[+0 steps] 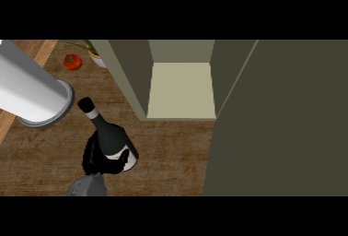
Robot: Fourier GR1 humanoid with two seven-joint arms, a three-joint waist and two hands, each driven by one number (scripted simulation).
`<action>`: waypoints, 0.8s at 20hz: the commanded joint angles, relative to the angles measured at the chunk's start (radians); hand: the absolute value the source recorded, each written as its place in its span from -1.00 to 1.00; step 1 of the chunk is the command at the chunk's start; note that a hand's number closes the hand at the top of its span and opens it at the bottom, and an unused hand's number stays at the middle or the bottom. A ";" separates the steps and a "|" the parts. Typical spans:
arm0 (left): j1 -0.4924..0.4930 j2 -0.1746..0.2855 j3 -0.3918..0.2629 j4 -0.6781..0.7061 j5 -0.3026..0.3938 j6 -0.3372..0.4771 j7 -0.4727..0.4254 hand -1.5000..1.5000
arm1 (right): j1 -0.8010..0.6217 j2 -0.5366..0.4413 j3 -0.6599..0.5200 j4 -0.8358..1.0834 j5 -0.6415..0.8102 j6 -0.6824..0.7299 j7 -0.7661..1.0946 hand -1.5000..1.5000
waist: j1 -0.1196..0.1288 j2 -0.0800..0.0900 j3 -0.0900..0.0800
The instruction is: Pick up the wine, place it into the cabinet and close the cabinet
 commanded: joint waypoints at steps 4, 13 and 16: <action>0.082 -0.015 -0.242 -0.288 0.095 0.231 0.118 1.00 | 0.024 0.013 0.015 -0.076 -0.032 -0.008 0.035 -1.00 | -0.004 0.001 0.000; 0.122 -0.015 -0.493 -0.403 0.222 0.485 0.149 1.00 | 0.049 0.003 -0.041 -0.025 -0.080 0.043 -0.024 -1.00 | -0.009 0.003 -0.001; 0.060 -0.015 -0.489 -0.370 0.267 0.533 0.156 1.00 | 0.054 0.000 -0.044 -0.014 -0.097 0.061 -0.032 -1.00 | -0.009 0.004 -0.001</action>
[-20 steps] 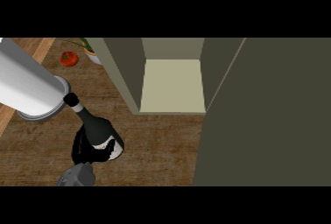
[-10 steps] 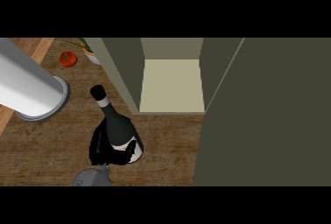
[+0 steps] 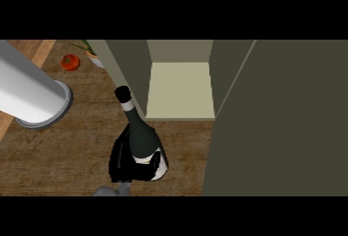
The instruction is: Pick up the wine, place it into the cabinet and close the cabinet
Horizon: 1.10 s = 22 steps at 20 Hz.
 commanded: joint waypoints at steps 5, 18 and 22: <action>-0.094 0.000 -0.112 0.193 0.157 0.086 -0.167 1.00 | -0.015 0.000 0.009 -0.065 -0.034 -0.016 0.062 -1.00 | -0.003 0.001 -0.001; -0.312 0.000 -0.136 0.416 0.273 0.070 -0.256 1.00 | 0.053 0.009 -0.007 0.008 -0.044 0.040 -0.046 -1.00 | -0.005 0.002 0.000; -0.424 0.000 -0.179 0.502 0.367 0.098 -0.281 1.00 | 0.001 0.031 0.042 0.000 -0.013 -0.007 -0.004 -1.00 | -0.010 0.003 -0.001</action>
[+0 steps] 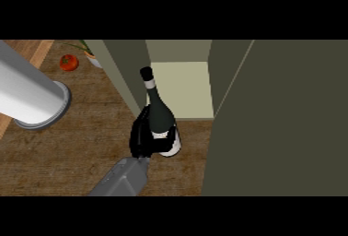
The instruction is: Pick up the wine, place it into the cabinet and close the cabinet
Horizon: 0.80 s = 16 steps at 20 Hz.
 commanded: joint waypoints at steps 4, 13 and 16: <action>-0.130 0.000 -0.050 0.130 0.136 0.023 -0.061 1.00 | -0.007 0.013 0.026 0.025 0.031 -0.002 -0.037 -1.00 | -0.007 0.002 0.000; -0.304 0.000 0.059 0.257 0.185 0.027 -0.004 1.00 | -0.040 -0.042 -0.102 0.061 -0.101 0.030 -0.041 -1.00 | -0.014 0.005 0.000; -0.349 0.000 0.048 0.291 0.205 0.031 -0.015 1.00 | -0.046 -0.021 -0.052 0.075 -0.044 0.013 -0.046 -1.00 | -0.012 0.004 0.000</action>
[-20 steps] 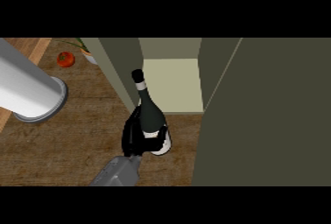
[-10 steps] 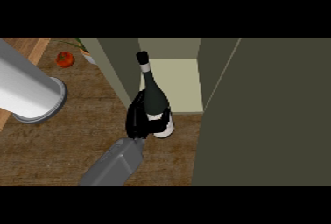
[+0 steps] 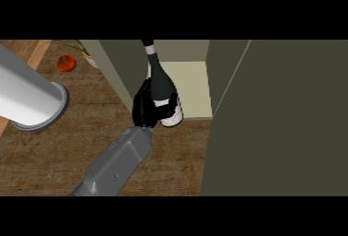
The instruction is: Pick up the wine, place it into the cabinet and close the cabinet
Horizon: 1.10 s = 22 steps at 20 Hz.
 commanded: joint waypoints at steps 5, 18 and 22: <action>-0.196 0.000 0.089 0.201 0.024 -0.047 0.009 1.00 | 0.014 0.000 0.020 -0.044 0.002 -0.004 0.016 -1.00 | -0.006 0.003 0.000; -0.336 0.000 0.052 0.341 0.081 0.014 0.106 1.00 | 0.009 -0.030 -0.054 0.018 -0.073 0.048 -0.052 -1.00 | -0.048 0.014 0.000; -0.387 0.000 0.053 0.356 0.093 0.020 0.125 1.00 | -0.024 0.005 0.015 0.066 -0.011 0.037 -0.079 -1.00 | -0.050 0.018 0.000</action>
